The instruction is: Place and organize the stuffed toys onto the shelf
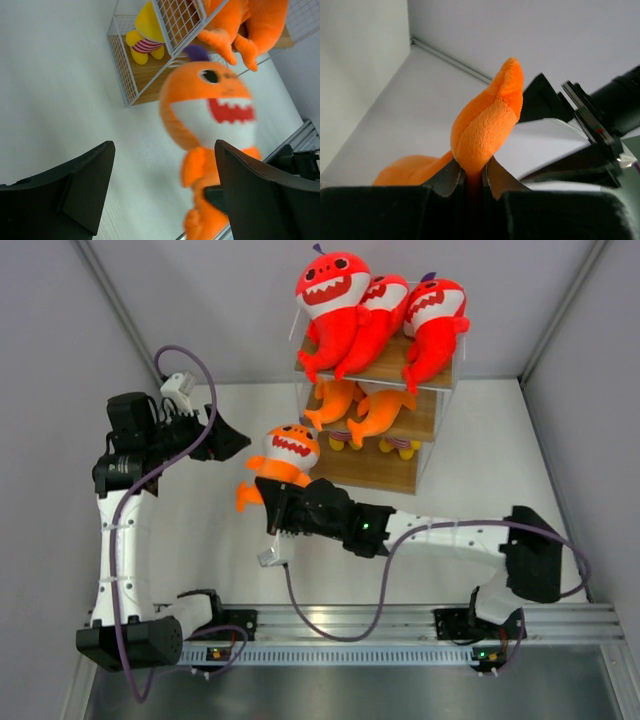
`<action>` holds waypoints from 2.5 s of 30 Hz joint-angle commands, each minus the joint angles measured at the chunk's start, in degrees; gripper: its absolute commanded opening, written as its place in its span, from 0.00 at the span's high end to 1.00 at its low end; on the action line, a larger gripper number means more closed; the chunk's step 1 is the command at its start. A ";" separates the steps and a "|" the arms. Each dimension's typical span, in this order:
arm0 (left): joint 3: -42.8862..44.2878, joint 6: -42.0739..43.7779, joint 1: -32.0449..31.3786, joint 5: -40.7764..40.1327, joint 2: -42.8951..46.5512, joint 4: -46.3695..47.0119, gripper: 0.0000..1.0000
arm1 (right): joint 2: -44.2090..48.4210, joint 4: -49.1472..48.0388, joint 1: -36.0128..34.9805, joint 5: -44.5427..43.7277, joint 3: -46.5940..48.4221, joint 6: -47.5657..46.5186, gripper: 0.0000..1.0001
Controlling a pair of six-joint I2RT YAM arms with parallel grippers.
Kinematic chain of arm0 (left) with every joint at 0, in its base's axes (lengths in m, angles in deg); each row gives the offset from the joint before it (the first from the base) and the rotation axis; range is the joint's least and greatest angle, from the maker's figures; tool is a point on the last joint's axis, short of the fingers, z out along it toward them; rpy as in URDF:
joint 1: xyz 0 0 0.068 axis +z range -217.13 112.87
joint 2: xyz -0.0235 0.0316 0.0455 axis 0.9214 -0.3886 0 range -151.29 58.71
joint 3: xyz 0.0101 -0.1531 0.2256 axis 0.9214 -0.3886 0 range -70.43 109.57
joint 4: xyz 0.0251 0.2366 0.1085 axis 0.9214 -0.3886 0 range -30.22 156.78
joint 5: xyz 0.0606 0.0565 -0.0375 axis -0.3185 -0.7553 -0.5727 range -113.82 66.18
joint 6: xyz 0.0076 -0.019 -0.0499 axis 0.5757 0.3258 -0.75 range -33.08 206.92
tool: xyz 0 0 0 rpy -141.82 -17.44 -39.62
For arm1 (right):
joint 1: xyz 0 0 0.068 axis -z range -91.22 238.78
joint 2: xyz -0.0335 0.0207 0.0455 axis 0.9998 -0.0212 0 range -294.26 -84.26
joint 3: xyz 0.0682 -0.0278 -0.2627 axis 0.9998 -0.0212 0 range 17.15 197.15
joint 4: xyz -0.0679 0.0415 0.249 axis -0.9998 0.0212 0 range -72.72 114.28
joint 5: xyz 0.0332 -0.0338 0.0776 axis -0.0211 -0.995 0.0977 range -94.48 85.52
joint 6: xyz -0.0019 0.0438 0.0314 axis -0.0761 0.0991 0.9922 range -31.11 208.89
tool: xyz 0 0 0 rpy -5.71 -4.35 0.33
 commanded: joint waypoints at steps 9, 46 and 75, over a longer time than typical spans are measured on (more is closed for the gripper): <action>-2.71 6.28 0.31 -2.39 1.23 1.97 0.14 | 11.88 64.72 -14.73 -14.55 15.43 16.81 1.00; -4.73 9.97 0.31 2.71 2.81 1.89 0.15 | 21.46 83.65 -2.35 -26.60 22.83 14.99 1.00; -4.99 9.80 0.40 6.13 4.13 1.89 0.15 | 24.09 80.56 11.89 -15.43 18.96 3.12 1.00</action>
